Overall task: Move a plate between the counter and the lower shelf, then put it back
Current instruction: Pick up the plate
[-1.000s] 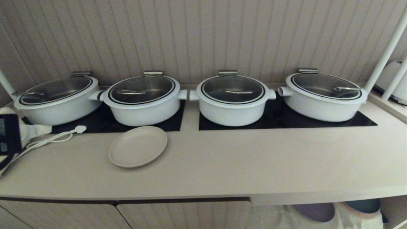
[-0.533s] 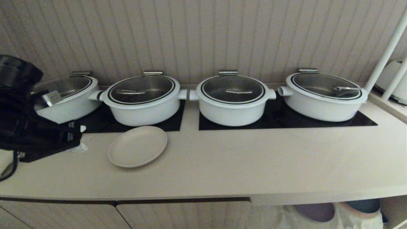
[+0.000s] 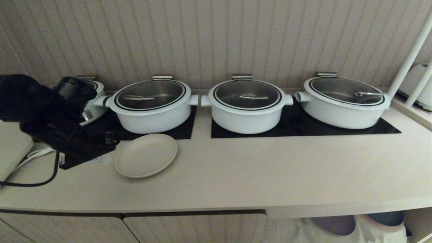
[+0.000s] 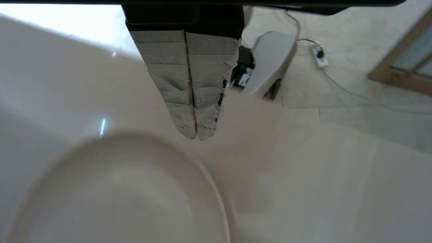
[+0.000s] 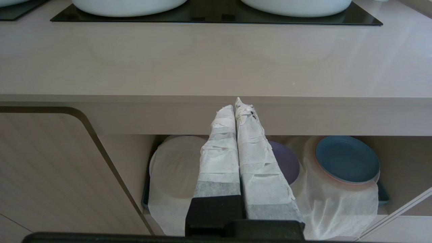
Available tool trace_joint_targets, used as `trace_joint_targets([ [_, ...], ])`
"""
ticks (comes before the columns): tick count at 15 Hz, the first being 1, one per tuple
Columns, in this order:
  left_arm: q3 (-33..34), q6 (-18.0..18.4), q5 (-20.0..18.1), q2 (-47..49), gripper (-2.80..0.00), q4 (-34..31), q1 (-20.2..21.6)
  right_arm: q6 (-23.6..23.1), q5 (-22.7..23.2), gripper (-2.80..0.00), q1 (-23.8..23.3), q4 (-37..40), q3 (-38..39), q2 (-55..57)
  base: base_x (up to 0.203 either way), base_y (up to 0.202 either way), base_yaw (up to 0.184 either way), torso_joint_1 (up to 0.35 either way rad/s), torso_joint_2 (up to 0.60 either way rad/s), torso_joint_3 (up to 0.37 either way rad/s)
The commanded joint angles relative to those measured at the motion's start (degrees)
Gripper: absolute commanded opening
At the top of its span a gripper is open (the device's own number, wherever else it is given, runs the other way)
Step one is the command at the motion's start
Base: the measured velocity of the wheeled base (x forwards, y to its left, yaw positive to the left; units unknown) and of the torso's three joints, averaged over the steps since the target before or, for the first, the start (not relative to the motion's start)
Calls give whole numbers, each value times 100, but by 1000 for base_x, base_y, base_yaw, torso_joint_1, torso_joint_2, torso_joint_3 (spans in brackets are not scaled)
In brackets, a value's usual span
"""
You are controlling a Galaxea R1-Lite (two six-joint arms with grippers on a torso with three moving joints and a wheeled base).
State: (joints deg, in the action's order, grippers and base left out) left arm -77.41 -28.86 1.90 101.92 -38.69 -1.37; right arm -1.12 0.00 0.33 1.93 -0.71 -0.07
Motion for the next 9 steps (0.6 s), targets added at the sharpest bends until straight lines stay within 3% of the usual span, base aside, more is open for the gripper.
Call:
trace_joint_targets([
  [1,-289,-117,141,462,-280,-24,-15,-2,8,-280,2,1,0,7,0,0,0,0,0,0],
  [3,-569,-554,341,693,-280,-45,-82,-2,1,-280,9,1,0,7,0,0,0,0,0,0],
  [5,-600,-709,399,768,-280,-68,-110,-2,0,-280,4,1,0,7,0,0,0,0,0,0],
  [6,-600,-720,406,807,0,-68,-110,-2,0,-280,2,1,0,7,0,0,0,0,0,0],
  [9,-609,-753,452,830,0,-33,-110,-2,0,-280,11,1,0,7,0,0,0,0,0,0],
])
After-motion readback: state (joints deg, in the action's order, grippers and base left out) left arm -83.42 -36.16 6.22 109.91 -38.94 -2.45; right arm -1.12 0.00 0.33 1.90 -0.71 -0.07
